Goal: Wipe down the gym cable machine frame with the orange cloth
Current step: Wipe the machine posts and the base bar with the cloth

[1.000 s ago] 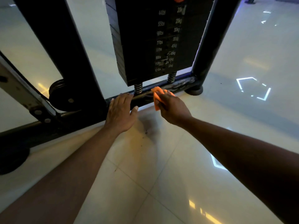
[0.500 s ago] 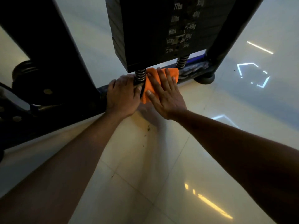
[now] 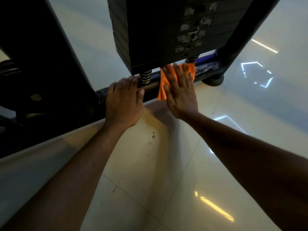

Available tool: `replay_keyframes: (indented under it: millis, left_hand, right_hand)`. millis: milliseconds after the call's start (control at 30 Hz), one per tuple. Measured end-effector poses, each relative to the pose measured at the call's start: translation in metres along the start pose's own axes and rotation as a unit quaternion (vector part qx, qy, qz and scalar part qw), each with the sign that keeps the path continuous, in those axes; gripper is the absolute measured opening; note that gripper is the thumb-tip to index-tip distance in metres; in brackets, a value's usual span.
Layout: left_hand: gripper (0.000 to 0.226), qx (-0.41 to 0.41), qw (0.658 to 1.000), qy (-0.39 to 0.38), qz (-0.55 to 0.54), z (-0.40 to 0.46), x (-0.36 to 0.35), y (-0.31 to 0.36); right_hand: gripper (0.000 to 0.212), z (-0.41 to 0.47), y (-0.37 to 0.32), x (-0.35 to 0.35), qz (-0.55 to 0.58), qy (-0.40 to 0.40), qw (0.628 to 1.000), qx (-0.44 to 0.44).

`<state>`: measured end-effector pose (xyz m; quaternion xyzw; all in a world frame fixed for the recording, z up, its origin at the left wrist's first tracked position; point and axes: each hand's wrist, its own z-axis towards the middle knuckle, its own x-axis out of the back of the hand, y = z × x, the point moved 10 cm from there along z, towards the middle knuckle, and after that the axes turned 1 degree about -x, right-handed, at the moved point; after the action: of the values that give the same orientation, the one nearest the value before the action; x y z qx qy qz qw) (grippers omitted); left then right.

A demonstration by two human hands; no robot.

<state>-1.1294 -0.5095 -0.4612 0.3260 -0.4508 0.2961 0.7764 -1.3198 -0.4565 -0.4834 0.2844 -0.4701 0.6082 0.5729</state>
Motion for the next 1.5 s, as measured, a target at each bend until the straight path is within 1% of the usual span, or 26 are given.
replay_keyframes:
  millis: [67,100,167,267,300,333,400,433,467,500,567,633,667,733,767,833,900,933,1033,1067,1167,1300,1367,1467,1500]
  left_hand:
    - [0.048,0.004,1.0,0.004,0.003,0.0,0.001,0.0]
    - [0.048,0.004,1.0,0.006,0.005,0.001,0.001,0.001]
    - [0.048,0.006,1.0,0.008,0.012,0.001,0.001,0.002]
    - [0.048,0.013,1.0,0.014,0.016,0.0,0.002,0.002]
    - [0.048,0.013,1.0,0.018,0.015,-0.001,0.003,0.002]
    - [0.05,0.013,1.0,0.019,0.016,-0.001,0.003,0.003]
    - [0.053,0.013,1.0,0.016,0.018,-0.002,0.003,0.003]
    - [0.054,0.013,1.0,0.016,0.018,-0.002,0.004,0.004]
    - [0.055,0.012,1.0,0.014,0.018,-0.001,0.004,0.004]
    - [0.054,0.011,1.0,0.014,0.019,0.0,0.004,0.005]
    - [0.054,0.011,1.0,0.016,0.018,0.0,0.005,0.004]
    - [0.054,0.012,1.0,0.016,0.013,-0.001,0.006,0.004]
    - [0.054,0.014,1.0,0.015,0.009,-0.001,0.006,0.004]
    - [0.054,0.015,1.0,0.014,0.005,-0.001,0.006,0.003]
    - [0.054,0.017,1.0,0.014,0.004,-0.001,0.007,0.003]
    - [0.054,0.019,1.0,0.014,0.007,-0.002,0.007,0.003]
    - [0.053,0.014,1.0,0.017,0.017,-0.002,0.009,0.005]
    - [0.052,0.013,1.0,0.018,0.019,-0.001,0.009,0.006]
    - [0.052,0.016,1.0,0.015,0.014,-0.001,0.01,0.006]
    - [0.053,0.016,1.0,0.015,0.011,-0.001,0.01,0.006]
    - [0.059,0.012,1.0,0.011,0.015,-0.002,0.006,0.004]
    - [0.066,0.015,0.999,0.013,0.03,-0.005,0.003,0.007]
    - [0.069,0.021,0.999,0.02,0.036,-0.011,0.004,0.013]
    - [0.077,0.042,0.998,0.036,0.031,-0.028,0.004,0.027]
    - [0.079,0.048,0.998,0.035,0.025,-0.036,0.003,0.034]
  right_hand:
    - [0.065,-0.003,-0.02,-0.006,0.041,0.019,0.998,-0.053]
    - [0.065,-0.006,-0.036,-0.011,0.058,0.017,0.996,-0.06]
    - [0.067,-0.011,-0.057,-0.02,0.069,-0.004,0.997,-0.034]
    - [0.068,-0.006,-0.038,-0.011,0.016,-0.012,0.998,0.056]
    - [0.068,-0.002,-0.023,-0.006,-0.004,-0.015,0.998,0.065]
    - [0.067,0.002,-0.007,-0.001,-0.01,-0.016,0.998,0.053]
    - [0.066,0.004,0.004,0.004,0.005,-0.006,1.0,-0.008]
    - [0.065,0.003,-0.006,0.002,0.012,0.0,0.999,-0.032]
    - [0.065,0.001,-0.022,-0.001,0.018,0.0,0.999,-0.033]
    - [0.064,-0.002,-0.039,-0.005,0.025,-0.006,1.0,-0.015]
    - [0.065,-0.008,-0.053,-0.01,0.02,-0.025,0.998,0.051]
    - [0.065,-0.005,-0.033,-0.004,-0.018,-0.028,0.995,0.094]
    - [0.066,-0.001,-0.015,0.001,-0.037,-0.024,0.994,0.095]
    - [0.067,0.003,0.014,0.008,-0.047,-0.016,0.997,0.051]
    - [0.066,0.001,0.015,0.008,-0.039,-0.008,0.999,0.02]
    - [0.063,-0.004,-0.011,0.003,0.006,0.0,1.0,-0.017]
    - [0.065,-0.008,-0.048,-0.006,0.039,-0.009,0.999,0.012]
    - [0.066,-0.009,-0.056,-0.01,0.044,-0.019,0.998,0.032]
    - [0.067,-0.004,-0.034,-0.006,-0.003,-0.041,0.995,0.095]
    - [0.068,-0.001,-0.02,-0.001,-0.019,-0.046,0.994,0.099]
    - [0.069,0.006,0.009,0.01,-0.005,-0.045,0.998,0.045]
    - [0.063,0.001,-0.016,0.004,0.051,-0.027,0.998,-0.011]
    - [0.062,-0.002,-0.016,0.007,0.058,-0.037,0.998,-0.003]
    - [0.068,-0.006,-0.007,0.024,0.033,-0.056,0.997,0.048]
    - [0.067,-0.011,-0.004,0.029,0.027,-0.062,0.996,0.062]
